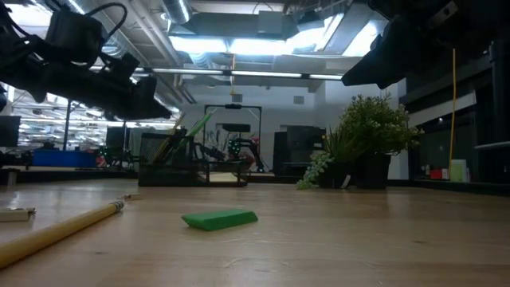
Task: Pick and place office supplies into organizer
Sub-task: Put the yellow pencil into the desk organizer
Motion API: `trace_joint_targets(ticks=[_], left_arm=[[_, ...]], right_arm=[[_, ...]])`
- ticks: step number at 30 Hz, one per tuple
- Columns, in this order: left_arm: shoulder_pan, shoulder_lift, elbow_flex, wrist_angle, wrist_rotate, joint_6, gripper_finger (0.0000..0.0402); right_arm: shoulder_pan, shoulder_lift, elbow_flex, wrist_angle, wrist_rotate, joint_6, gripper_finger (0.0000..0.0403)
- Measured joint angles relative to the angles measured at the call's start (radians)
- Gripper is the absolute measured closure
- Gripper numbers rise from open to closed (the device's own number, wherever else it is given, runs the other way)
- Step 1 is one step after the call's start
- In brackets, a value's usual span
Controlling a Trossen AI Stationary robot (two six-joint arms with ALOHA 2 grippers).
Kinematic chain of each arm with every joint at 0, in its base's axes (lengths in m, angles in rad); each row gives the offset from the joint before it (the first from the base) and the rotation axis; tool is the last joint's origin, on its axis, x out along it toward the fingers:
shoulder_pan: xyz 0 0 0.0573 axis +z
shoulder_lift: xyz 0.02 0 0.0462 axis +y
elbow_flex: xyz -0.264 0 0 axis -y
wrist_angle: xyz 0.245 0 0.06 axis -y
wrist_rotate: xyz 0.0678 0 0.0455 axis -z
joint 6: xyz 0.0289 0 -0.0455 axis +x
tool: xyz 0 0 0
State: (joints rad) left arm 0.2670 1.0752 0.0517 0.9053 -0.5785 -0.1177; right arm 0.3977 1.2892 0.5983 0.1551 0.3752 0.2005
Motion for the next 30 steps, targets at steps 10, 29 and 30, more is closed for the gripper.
trace_joint_targets(ticks=[10,29,30], left_arm=[[-0.129,-0.001,0.07,0.017,0.163,0.114,0.0337],[-0.483,0.0,0.558,-1.057,0.147,-0.098,0.0398],[-0.5,0.0,0.568,-1.086,0.138,-0.124,0.0398]], right_arm=[[-0.002,0.0,0.0,0.001,0.0,-0.003,0.0386],[-0.069,0.0,0.0,0.029,-0.001,0.032,0.0386],[-0.068,0.0,0.0,0.029,-0.002,0.032,0.0386]])
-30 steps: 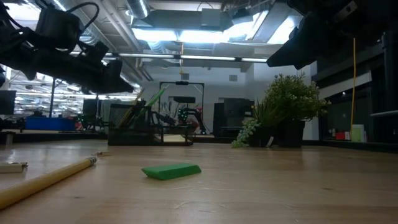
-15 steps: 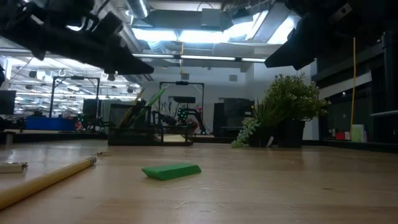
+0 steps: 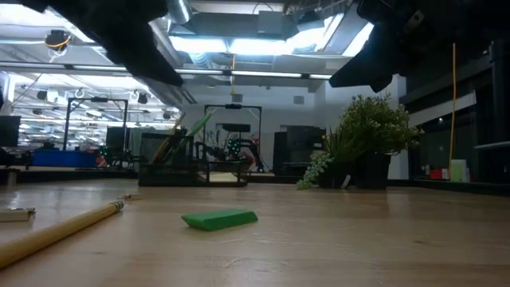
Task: Pick and place office supplies into organizer
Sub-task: Put the yellow pencil into the desk organizer
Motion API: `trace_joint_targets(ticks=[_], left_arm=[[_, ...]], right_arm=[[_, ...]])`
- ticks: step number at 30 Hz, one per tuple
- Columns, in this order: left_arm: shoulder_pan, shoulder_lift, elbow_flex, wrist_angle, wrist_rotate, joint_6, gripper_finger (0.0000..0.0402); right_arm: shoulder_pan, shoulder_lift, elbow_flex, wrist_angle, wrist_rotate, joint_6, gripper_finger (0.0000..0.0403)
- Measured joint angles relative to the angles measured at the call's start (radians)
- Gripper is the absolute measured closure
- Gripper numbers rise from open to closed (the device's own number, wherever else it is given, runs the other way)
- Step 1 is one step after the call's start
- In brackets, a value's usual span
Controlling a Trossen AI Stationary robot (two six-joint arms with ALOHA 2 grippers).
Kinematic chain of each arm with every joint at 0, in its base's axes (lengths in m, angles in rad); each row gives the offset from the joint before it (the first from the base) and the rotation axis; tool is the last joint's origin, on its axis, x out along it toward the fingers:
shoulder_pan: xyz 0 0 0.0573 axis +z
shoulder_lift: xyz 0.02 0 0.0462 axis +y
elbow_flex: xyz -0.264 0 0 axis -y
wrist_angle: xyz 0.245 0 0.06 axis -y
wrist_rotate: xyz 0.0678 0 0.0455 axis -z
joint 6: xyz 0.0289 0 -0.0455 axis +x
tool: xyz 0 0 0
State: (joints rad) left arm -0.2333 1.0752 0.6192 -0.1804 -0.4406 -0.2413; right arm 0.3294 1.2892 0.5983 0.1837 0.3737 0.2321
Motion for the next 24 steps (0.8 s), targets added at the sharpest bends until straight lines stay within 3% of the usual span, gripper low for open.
trace_joint_targets(ticks=[14,20,24], left_arm=[[-0.295,0.018,0.01,-0.015,-0.093,-0.153,0.04],[-0.406,0.129,0.029,0.093,-0.091,-0.104,0.04],[-0.424,0.256,0.141,0.001,-0.058,-0.103,0.0399]], right_arm=[[0.0,0.0,0.0,0.0,0.0,-0.006,0.0386],[0.0,0.0,0.0,0.0,0.0,-0.006,0.0386],[0.0,0.0,0.0,0.0,0.0,-0.006,0.0386]])
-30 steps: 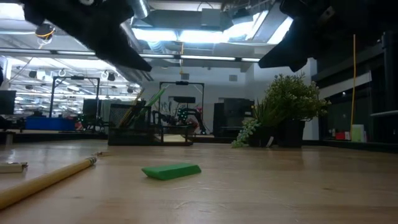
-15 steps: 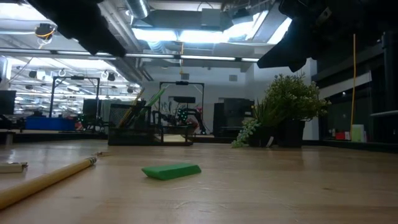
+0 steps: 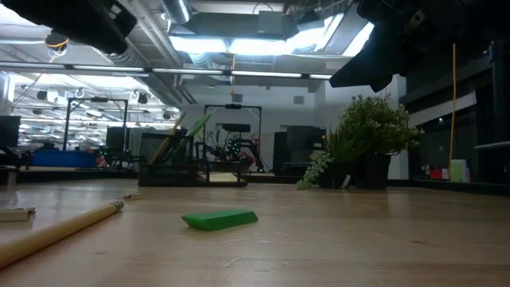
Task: Pick and place office supplies into organizer
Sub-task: Put the yellow pencil into the desk organizer
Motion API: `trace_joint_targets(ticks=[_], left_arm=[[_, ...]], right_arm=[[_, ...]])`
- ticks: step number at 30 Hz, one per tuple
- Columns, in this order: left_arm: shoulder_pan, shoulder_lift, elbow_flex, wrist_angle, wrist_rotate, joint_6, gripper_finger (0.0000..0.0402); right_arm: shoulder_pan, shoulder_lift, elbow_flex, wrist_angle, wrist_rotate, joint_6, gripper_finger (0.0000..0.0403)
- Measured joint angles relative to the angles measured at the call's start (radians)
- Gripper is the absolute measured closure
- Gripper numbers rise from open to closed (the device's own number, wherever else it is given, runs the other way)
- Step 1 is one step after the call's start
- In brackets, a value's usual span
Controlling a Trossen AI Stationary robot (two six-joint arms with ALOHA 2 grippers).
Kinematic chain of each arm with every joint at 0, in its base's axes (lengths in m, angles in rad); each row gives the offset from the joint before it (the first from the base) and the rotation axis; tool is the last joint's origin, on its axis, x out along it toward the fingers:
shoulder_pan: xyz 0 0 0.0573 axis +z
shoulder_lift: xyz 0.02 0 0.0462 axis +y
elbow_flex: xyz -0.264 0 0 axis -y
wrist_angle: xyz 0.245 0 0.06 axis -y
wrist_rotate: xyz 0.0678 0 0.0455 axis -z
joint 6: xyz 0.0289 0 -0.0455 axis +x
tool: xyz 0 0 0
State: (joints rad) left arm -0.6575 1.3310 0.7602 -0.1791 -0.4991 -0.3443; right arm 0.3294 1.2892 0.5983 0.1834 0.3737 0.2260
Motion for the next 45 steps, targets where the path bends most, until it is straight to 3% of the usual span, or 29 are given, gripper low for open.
trace_joint_targets(ticks=[9,17,22,28,35,45], left_arm=[[0.025,0.288,0.335,-0.334,0.154,0.121,0.0399],[0.039,0.466,0.523,-0.474,0.282,0.278,0.0399],[0.037,0.565,0.612,-0.583,0.288,0.421,0.0394],[0.037,0.637,0.643,-0.609,0.278,0.58,0.0367],[0.037,0.643,0.643,-0.609,0.209,0.648,0.0323],[0.038,0.643,0.643,-0.607,0.273,0.784,0.03]], right_arm=[[0.0,0.0,0.0,0.003,0.0,0.008,0.0386],[0.0,0.0,0.0,0.008,0.0,0.0,0.0386],[0.0,0.0,0.0,0.008,0.0,0.0,0.0386],[0.0,0.0,0.0,0.007,0.0,0.006,0.0386],[0.0,0.0,0.0,0.006,-0.001,0.013,0.0386],[0.0,0.0,0.0,0.006,-0.001,0.009,0.0386]])
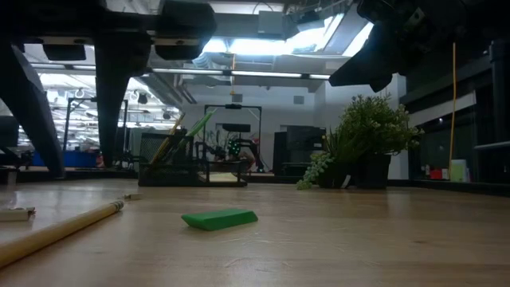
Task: Pick and place office supplies into organizer
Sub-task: Put the yellow pencil into the desk organizer
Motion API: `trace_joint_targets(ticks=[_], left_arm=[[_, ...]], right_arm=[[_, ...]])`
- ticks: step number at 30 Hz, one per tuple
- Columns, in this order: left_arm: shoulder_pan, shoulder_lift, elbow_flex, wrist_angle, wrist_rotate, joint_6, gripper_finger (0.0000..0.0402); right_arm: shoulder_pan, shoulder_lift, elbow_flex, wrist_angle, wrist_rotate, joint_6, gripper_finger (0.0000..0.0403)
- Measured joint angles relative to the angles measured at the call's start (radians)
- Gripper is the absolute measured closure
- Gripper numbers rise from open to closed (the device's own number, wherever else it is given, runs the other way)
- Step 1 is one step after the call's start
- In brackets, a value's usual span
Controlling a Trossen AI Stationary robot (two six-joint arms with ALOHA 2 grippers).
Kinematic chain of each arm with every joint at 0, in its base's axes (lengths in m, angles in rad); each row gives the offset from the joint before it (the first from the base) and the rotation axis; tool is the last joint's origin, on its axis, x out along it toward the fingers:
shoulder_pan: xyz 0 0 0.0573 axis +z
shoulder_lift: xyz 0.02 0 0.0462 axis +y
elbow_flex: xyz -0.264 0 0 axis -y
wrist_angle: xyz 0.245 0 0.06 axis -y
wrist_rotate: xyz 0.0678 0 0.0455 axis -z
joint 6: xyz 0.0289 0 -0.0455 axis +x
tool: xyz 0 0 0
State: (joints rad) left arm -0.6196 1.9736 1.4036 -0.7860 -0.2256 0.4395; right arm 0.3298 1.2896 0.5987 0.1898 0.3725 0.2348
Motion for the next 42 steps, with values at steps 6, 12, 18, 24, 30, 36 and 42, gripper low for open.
trace_joint_targets(ticks=[6,12,18,24,30,36,42], left_arm=[[0.024,0.017,0.0,0.009,0.024,0.028,0.0299],[0.035,0.062,0.0,0.013,0.042,0.08,0.0303],[0.04,0.081,0.004,0.014,0.089,0.081,0.0304],[0.057,0.083,0.004,0.015,0.141,0.082,0.0305],[0.089,0.085,0.003,0.017,0.232,0.114,0.0321],[0.106,0.086,0.002,0.019,0.254,0.142,0.0333],[0.106,0.087,0.002,0.021,0.256,0.122,0.0343]], right_arm=[[0.0,0.0,0.0,0.0,0.0,0.0,0.0386],[0.0,0.0,0.0,-0.005,0.0,-0.003,0.0386],[0.0,0.0,0.0,-0.021,0.0,-0.003,0.0386],[0.0,0.0,0.0,-0.029,0.0,-0.003,0.0386],[0.0,0.0,0.0,-0.03,0.0,-0.002,0.0386],[0.0,0.0,0.0,-0.037,0.0,-0.003,0.0386],[0.0,0.0,0.0,-0.039,0.0,-0.003,0.0386]])
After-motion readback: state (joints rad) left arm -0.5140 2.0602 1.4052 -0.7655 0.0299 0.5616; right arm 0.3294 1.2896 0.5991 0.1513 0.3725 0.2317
